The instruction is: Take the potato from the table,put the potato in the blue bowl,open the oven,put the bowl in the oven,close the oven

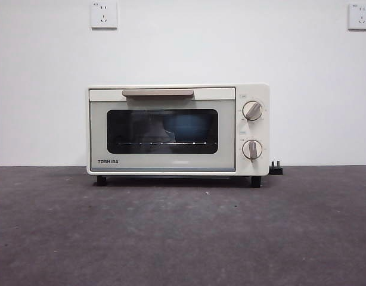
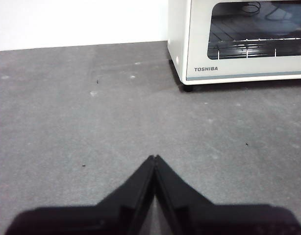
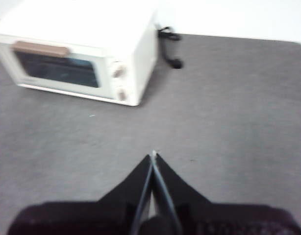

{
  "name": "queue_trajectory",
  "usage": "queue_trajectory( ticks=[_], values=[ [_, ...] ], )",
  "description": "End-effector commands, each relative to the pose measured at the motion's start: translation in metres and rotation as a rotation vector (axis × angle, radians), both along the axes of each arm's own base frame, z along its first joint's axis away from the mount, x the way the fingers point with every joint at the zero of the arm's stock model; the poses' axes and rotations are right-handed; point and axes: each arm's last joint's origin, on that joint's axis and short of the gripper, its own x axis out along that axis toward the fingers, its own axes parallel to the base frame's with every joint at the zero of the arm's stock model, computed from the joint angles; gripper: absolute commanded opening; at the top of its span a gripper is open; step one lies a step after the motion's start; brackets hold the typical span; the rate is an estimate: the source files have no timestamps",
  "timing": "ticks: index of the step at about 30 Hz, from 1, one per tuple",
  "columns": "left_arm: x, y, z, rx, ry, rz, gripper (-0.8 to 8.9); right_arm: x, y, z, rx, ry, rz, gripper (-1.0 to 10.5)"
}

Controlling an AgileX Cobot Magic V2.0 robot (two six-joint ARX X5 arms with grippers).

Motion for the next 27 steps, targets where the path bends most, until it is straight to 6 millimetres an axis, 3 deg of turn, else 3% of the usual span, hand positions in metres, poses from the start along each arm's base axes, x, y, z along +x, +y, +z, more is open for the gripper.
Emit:
queue_trajectory(
  ticks=[1,7,11,15,23,27],
  values=[
    [0.001,0.0,-0.003,-0.006,0.008,-0.004,-0.04,-0.002,-0.005,-0.002,-0.049,-0.01,-0.081,0.0],
    [0.001,0.0,-0.004,-0.006,0.016,-0.004,-0.04,0.003,-0.007,-0.007,-0.056,-0.149,-0.152,0.0],
    [0.001,0.0,-0.004,-0.006,0.016,-0.004,-0.04,0.018,-0.003,-0.032,0.004,-0.314,-0.099,0.0],
    [0.001,0.0,-0.004,-0.006,0.016,-0.004,-0.04,0.035,-0.001,-0.078,0.049,-0.414,-0.061,0.0],
    [0.001,0.0,-0.004,-0.006,0.016,-0.004,-0.04,0.066,-0.007,-0.193,0.056,-0.449,-0.116,0.0],
    [0.001,0.0,-0.004,-0.006,0.016,-0.004,-0.04,0.067,-0.008,-0.224,0.035,-0.486,-0.121,0.0]
  ],
)
